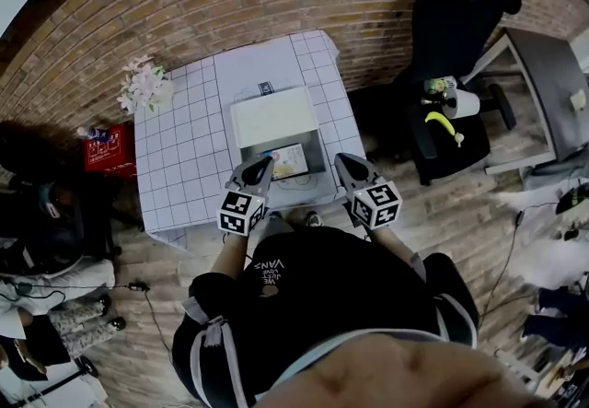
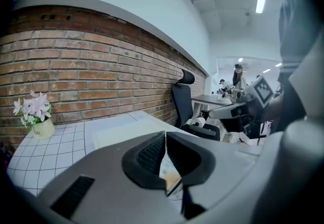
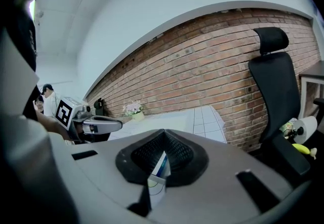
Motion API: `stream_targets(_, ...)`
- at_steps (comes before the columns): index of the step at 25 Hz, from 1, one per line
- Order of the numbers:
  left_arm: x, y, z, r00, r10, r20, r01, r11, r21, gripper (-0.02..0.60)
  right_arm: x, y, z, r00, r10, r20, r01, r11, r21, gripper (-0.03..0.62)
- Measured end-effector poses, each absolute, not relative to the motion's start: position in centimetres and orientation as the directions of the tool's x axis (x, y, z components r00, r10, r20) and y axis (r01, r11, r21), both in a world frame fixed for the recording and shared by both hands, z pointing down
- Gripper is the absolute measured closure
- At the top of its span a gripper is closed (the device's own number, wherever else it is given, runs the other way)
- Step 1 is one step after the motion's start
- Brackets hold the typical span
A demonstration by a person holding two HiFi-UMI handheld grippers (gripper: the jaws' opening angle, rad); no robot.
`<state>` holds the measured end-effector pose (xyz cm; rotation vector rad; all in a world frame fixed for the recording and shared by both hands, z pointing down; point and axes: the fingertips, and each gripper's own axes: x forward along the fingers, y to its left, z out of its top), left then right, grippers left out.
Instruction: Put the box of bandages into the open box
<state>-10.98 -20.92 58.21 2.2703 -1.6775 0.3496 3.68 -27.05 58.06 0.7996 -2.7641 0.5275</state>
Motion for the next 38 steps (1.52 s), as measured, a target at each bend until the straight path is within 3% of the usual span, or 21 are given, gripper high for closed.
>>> stream_targets(14, -12.1, -16.1, 57.2, 0.26, -0.917, 0.302, -0.964, -0.225, 0.145, 0.569, 2.0, -24.6, 57.2, -0.821, -0.489, 0.294, -0.56, 0.788, -0.254, 0.597)
stream_targets(38, -15.1, -5.6, 56.5, 0.378, -0.883, 0.28, -0.924, -0.338, 0.179, 0.569, -0.1, -14.0, 55.6, -0.736, -0.62, 0.273, -0.676, 0.697, -0.241, 0.597)
